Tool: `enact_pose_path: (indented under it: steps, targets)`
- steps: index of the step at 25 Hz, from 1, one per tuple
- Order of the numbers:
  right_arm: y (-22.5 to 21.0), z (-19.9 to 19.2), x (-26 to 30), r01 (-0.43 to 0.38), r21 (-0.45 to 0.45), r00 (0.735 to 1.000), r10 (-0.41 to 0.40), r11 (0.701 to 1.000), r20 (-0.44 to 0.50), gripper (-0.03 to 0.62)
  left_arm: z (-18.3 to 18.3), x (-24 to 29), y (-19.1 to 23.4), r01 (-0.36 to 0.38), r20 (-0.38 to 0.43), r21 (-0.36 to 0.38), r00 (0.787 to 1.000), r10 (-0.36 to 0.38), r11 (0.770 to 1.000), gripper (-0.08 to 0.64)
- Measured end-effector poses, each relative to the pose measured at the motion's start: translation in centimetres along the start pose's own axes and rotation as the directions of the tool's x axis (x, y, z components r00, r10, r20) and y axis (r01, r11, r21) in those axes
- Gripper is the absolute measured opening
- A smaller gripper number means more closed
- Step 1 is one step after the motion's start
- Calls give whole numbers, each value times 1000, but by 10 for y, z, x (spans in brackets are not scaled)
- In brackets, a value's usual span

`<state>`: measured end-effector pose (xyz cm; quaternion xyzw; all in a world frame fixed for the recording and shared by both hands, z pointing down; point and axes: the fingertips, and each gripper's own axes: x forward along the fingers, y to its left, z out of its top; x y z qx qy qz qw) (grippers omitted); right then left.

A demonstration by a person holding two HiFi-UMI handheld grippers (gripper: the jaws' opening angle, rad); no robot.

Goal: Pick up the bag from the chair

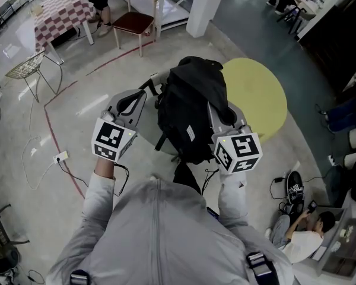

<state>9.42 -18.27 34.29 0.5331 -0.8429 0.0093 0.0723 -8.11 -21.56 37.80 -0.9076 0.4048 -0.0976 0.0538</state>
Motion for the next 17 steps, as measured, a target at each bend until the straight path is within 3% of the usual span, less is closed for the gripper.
enact_pose_path:
  steps: [17]
  targets:
    - [-8,-5,14,-8,12,1000,9,1000,-14,18,-9,13,0,6,-29,-7,1000,-6,1000,6]
